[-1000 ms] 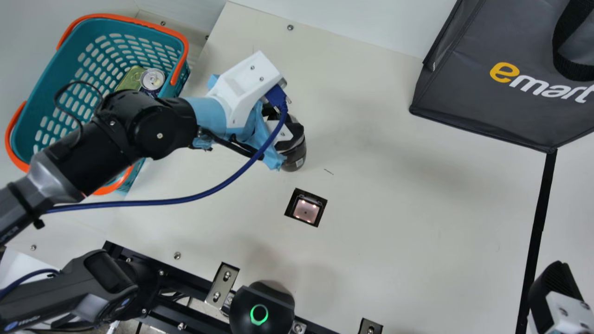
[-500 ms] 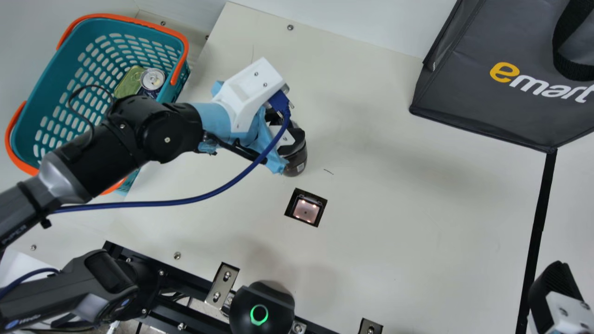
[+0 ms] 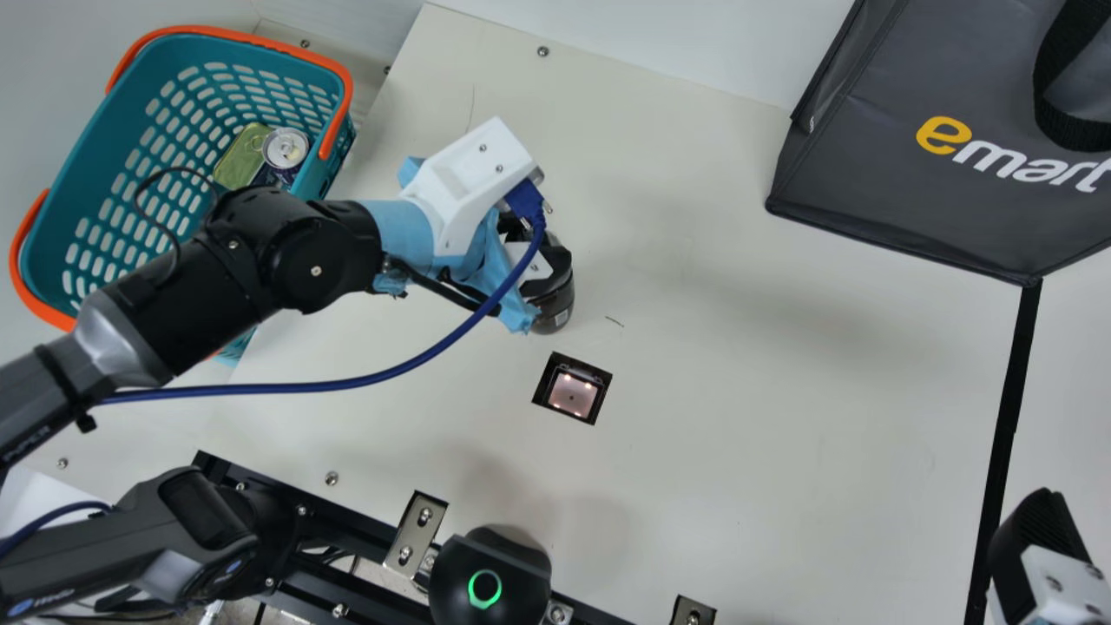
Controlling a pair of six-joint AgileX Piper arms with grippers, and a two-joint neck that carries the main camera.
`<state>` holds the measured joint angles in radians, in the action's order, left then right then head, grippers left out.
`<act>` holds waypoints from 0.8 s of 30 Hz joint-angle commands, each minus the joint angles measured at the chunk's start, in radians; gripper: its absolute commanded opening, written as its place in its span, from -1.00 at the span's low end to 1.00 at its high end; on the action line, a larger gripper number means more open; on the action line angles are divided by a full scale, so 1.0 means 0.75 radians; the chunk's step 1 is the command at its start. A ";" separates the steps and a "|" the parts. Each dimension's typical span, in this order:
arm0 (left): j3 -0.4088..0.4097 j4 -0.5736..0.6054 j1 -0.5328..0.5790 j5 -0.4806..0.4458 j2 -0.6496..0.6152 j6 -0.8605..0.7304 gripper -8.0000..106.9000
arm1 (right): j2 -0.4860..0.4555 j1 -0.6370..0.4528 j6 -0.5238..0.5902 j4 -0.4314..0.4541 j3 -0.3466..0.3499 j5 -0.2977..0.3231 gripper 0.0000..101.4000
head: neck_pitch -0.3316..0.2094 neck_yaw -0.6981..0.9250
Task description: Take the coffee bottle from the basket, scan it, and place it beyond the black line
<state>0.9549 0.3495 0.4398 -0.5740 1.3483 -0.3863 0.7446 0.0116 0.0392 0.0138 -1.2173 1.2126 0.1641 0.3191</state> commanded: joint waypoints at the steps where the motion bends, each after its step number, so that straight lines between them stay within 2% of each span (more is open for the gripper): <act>1: -0.003 -0.006 0.001 0.000 0.002 0.005 -0.10 | 0.000 0.000 0.000 0.000 0.000 0.000 0.79 | -0.035 0.003; 15: 0.015 -0.043 0.006 -0.005 0.002 0.045 0.71 | 0.000 0.000 0.000 0.000 0.000 0.000 0.79 | -0.035 0.003; 24: 0.053 -0.070 0.005 -0.027 -0.004 0.084 0.71 | 0.000 0.000 0.000 0.000 0.000 -0.001 0.79 | -0.035 0.003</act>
<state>0.9935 0.2994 0.4441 -0.5929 1.3461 -0.3247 0.7446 0.0116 0.0392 0.0138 -1.2173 1.2115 0.1641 0.3191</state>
